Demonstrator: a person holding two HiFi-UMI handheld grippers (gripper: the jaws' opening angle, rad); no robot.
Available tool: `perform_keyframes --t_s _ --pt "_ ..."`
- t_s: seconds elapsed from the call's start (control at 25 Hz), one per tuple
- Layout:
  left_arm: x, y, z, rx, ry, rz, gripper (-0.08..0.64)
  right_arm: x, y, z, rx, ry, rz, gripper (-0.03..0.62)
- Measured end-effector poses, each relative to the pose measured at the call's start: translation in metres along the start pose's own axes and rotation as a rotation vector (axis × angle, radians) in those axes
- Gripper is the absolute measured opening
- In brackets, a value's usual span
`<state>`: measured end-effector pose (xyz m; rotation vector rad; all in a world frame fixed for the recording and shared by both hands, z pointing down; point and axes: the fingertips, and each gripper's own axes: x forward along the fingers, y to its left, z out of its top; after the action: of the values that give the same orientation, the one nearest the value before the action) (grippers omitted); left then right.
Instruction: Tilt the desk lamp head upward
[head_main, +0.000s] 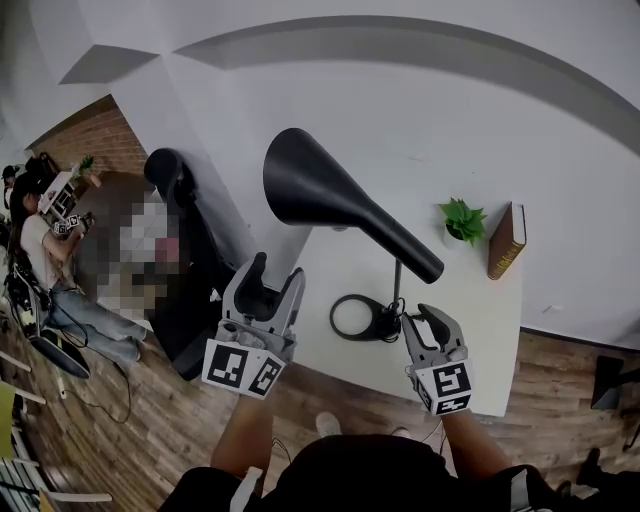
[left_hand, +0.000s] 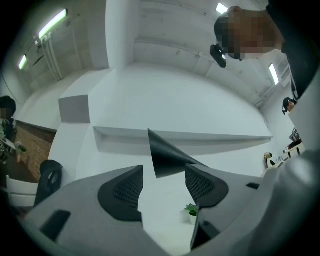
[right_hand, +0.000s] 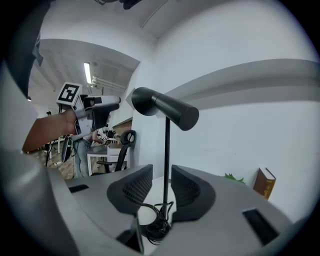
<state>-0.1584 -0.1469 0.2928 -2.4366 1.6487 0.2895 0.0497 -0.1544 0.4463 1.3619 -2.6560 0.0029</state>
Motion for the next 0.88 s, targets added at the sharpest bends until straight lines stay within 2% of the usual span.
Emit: perform_keyframes --t_s 0.28,0.4,0.56,0.68,0.88 --pt "-0.023 -0.024 -0.044 -0.053 0.109 -0.015 0.236 -0.016 0.007 0.013 0.003 -0.045 0.012 0.048" --pt "-0.030 -0.031 -0.057 -0.087 0.150 -0.025 0.156 -0.018 0.008 0.014 0.030 -0.056 0.013 0.017" --pt "-0.037 -0.042 -0.065 -0.084 0.187 -0.047 0.009 -0.024 0.007 0.011 0.043 -0.055 0.006 0.002" --pt "-0.041 -0.053 -0.076 -0.095 0.220 -0.096 0.008 -0.026 0.008 0.010 0.040 -0.043 -0.007 0.000" --pt "-0.048 -0.054 -0.092 -0.085 0.261 -0.100 0.008 -0.028 0.013 0.013 0.032 -0.042 0.001 0.000"
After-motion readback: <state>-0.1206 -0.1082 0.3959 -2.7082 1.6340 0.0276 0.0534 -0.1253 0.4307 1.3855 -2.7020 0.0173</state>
